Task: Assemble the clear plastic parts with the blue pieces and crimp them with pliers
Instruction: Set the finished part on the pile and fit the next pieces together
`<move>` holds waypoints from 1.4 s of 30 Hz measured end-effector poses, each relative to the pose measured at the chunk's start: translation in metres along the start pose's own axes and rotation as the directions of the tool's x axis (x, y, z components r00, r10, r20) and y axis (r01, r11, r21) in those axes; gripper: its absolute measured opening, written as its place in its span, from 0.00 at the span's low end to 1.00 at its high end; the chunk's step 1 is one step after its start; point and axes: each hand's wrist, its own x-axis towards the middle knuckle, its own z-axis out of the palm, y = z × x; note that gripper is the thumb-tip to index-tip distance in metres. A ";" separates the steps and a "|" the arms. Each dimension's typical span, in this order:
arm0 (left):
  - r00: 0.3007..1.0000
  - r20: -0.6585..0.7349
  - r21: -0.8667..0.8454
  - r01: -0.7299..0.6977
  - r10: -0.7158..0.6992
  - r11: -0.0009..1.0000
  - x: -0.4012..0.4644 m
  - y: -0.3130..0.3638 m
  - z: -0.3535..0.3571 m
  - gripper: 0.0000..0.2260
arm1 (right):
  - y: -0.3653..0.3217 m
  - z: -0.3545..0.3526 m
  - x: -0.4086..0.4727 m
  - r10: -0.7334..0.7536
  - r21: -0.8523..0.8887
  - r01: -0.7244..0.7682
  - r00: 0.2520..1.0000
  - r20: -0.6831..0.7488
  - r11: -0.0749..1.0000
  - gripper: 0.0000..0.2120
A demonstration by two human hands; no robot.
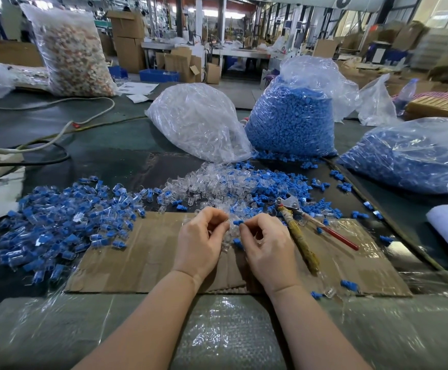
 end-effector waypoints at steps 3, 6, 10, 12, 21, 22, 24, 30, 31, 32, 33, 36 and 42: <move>1.000 -0.003 -0.023 0.009 -0.009 1.000 0.000 -0.001 0.000 0.15 | 0.000 0.001 -0.001 -0.006 -0.010 0.006 1.000 -0.004 1.000 0.07; 1.000 -0.007 -0.048 0.028 -0.028 0.998 0.001 -0.001 0.000 0.14 | 0.000 0.002 -0.001 -0.025 -0.031 0.025 1.000 -0.011 0.999 0.07; 0.999 0.029 -0.071 0.042 -0.040 0.997 0.000 0.001 -0.001 0.12 | 0.000 0.004 -0.001 -0.032 -0.092 0.031 0.999 -0.013 0.995 0.07; 0.997 0.066 -0.084 0.045 -0.040 0.995 0.000 0.002 -0.002 0.11 | 0.000 0.004 -0.002 -0.045 -0.121 0.044 0.999 -0.011 0.992 0.06; 0.997 0.053 -0.102 0.059 -0.053 0.993 0.000 0.003 -0.003 0.10 | -0.004 0.000 -0.001 -0.107 -0.097 0.104 0.994 -0.021 0.990 0.05; 0.997 0.049 -0.104 0.057 -0.052 0.993 0.000 0.003 -0.003 0.10 | -0.004 0.000 -0.001 -0.111 -0.078 0.109 0.994 -0.017 0.991 0.08; 0.998 0.059 -0.099 0.041 -0.036 0.994 0.000 0.002 -0.003 0.11 | -0.005 -0.001 0.000 -0.131 -0.056 0.131 0.991 0.005 0.990 0.12; 0.997 0.072 -0.045 0.020 -0.016 0.999 0.001 -0.002 -0.001 0.12 | -0.004 -0.001 0.001 -0.171 -0.047 0.171 0.985 0.001 0.984 0.08; 0.997 0.073 -0.038 0.018 -0.015 0.999 0.001 -0.002 -0.001 0.12 | -0.004 -0.001 0.001 -0.177 -0.054 0.176 0.984 -0.004 0.983 0.08; 0.997 0.073 -0.032 0.015 -0.012 0.999 0.001 -0.002 -0.001 0.12 | -0.004 -0.001 0.001 -0.183 -0.060 0.182 0.983 -0.009 0.981 0.08; 0.997 0.073 -0.030 0.013 -0.010 0.999 0.001 -0.002 -0.001 0.12 | -0.004 -0.001 0.001 -0.189 -0.065 0.188 0.982 -0.014 0.980 0.08; 0.997 0.075 -0.041 0.019 -0.016 0.999 0.000 -0.001 0.000 0.12 | -0.004 -0.001 0.002 -0.202 -0.067 0.200 0.979 -0.025 0.977 0.08; 0.998 0.061 -0.051 0.027 -0.024 0.998 0.002 -0.001 0.000 0.14 | -0.003 0.000 0.002 -0.211 -0.084 0.210 0.978 -0.001 0.974 0.09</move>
